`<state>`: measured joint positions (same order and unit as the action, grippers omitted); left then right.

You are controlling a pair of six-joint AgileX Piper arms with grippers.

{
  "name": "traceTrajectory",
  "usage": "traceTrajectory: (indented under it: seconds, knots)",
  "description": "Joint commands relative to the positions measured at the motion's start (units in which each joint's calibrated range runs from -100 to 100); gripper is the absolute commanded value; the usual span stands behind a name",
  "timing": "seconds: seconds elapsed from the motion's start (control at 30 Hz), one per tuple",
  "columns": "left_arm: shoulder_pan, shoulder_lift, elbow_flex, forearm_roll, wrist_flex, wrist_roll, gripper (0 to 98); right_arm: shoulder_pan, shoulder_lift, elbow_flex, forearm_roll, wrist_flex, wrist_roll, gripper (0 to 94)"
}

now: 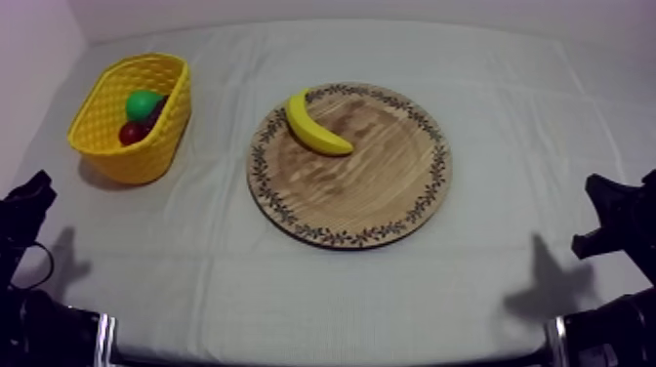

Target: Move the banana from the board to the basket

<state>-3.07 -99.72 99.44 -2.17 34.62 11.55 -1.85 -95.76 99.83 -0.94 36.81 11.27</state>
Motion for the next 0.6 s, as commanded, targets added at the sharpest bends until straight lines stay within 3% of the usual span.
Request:
traceTrajectory:
  seconds: [0.0, 0.3, 0.57]
  knots:
    - [0.0, 0.0, 0.0, 0.00, 0.0, 0.0, 0.1, 0.0, 0.0, 0.1, 0.0, 0.0, 0.0, 0.3]
    - [1.3, 0.0, 0.0, 0.00, 0.0, -0.1, 0.1, 0.0, 0.0, 0.1, 0.0, 0.0, 0.0, 0.3]
    - [10.0, -0.3, 0.0, -0.09, -0.3, -0.6, 0.1, 0.0, 0.0, 0.1, 0.0, 0.0, 0.0, 0.3]
